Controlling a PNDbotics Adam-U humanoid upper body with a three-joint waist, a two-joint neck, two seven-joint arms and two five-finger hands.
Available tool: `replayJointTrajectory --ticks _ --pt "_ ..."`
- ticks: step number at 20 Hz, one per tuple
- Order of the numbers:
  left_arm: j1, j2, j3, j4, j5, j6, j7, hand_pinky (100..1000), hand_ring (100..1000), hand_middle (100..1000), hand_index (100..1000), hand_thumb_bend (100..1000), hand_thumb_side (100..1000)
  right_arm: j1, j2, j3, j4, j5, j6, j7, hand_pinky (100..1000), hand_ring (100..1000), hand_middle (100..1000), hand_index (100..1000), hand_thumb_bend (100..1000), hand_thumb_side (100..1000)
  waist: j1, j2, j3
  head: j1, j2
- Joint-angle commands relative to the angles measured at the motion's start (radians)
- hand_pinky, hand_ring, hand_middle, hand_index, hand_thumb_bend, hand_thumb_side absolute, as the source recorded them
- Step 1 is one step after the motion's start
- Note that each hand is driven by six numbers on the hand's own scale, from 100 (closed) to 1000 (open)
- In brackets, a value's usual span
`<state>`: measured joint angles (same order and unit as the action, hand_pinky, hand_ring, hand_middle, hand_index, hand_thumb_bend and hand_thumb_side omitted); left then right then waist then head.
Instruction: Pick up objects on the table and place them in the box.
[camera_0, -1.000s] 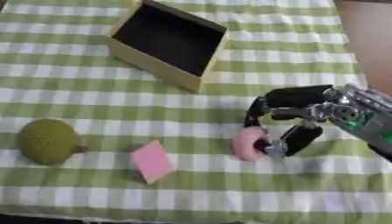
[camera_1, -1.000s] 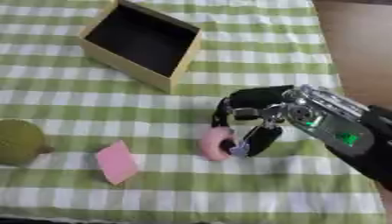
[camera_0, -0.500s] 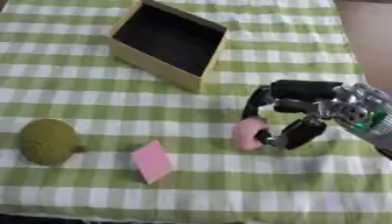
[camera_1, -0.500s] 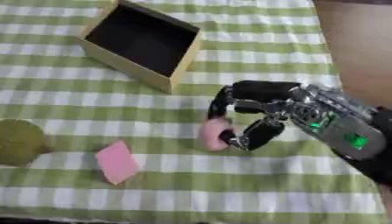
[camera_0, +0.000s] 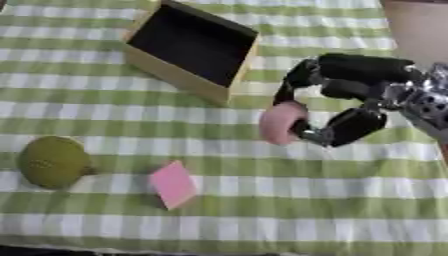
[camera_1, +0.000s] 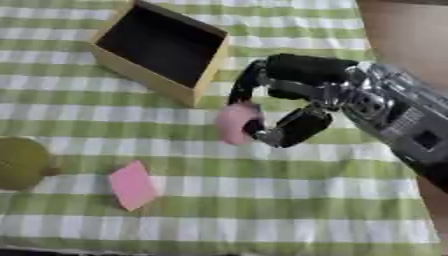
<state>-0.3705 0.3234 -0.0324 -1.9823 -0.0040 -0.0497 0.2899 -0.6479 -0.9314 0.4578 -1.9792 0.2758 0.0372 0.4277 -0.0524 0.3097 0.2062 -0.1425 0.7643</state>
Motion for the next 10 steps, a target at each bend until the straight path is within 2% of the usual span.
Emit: replayJointTrajectory --ticks 1,5,10 --pt "-0.013 0.014 0.001 -0.018 -0.001 -0.002 -0.003 799 759 710 809 310 700 -0.077 -0.007 -0.031 0.017 -0.007 0.012 -0.01 860 708 536 716 100 100 -0.007 -0.019 0.0 -0.005 -0.005" --pt "-0.016 0.015 -0.002 -0.018 0.001 -0.002 -0.006 799 759 710 809 308 700 -0.214 0.072 -0.014 0.18 0.045 -0.01 -0.01 861 709 537 714 100 100 -0.009 -0.018 0.002 -0.014 -0.008" --pt "-0.022 0.015 -0.003 -0.018 0.002 -0.003 -0.008 800 759 710 809 306 701 -0.344 0.206 -0.006 0.459 0.157 -0.095 -0.042 862 710 536 712 100 100 -0.008 -0.011 0.01 -0.024 -0.017"
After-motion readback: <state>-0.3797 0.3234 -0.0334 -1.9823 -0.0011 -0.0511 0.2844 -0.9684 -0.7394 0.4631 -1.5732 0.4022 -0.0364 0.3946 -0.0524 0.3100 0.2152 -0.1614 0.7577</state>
